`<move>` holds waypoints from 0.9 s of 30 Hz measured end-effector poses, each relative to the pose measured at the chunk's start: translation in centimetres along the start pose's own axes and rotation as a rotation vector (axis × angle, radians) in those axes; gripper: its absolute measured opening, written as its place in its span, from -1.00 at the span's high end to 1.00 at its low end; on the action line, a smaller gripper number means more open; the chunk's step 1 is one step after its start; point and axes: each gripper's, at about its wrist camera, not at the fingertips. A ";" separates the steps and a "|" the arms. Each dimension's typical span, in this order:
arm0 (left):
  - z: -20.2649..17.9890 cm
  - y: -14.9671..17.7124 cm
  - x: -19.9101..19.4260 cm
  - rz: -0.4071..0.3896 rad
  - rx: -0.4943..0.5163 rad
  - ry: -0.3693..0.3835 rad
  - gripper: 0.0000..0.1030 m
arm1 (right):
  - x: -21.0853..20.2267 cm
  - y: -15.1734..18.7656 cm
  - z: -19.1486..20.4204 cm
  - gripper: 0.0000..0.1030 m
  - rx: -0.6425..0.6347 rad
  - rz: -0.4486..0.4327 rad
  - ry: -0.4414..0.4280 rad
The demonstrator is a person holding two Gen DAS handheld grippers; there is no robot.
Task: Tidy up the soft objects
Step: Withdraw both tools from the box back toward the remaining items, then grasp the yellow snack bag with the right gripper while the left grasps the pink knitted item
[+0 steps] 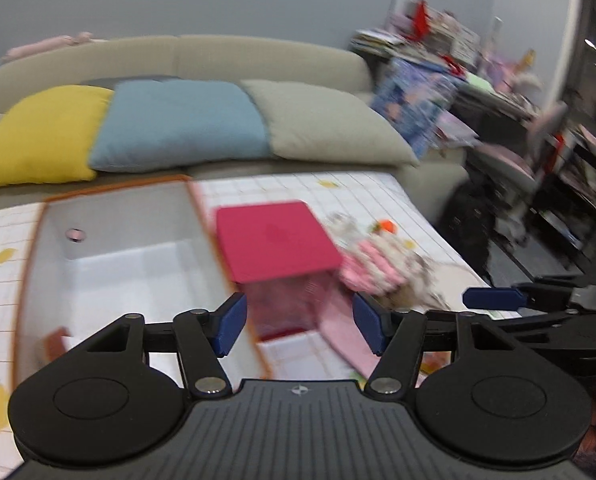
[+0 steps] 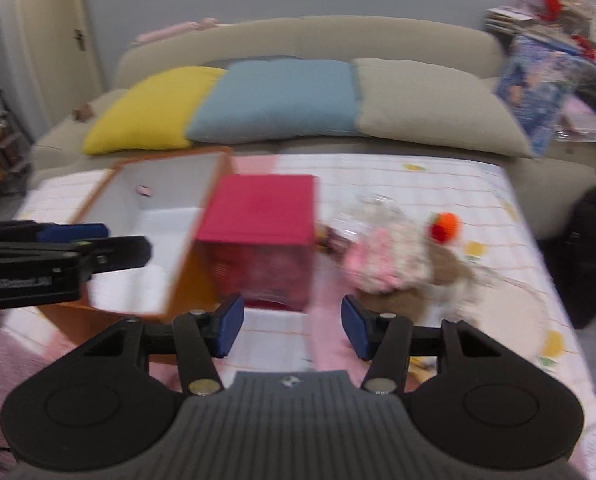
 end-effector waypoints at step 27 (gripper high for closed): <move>-4.6 2.7 10.7 0.322 -0.002 0.134 -0.11 | 9.4 2.3 -8.8 -0.60 0.032 0.305 0.076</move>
Point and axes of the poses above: each gripper's, at about its wrist camera, not at the fingertips, and x roughly the way its jaws point, z to its left, y to its underside, and after that the axes turned 2 degrees about x, right-handed
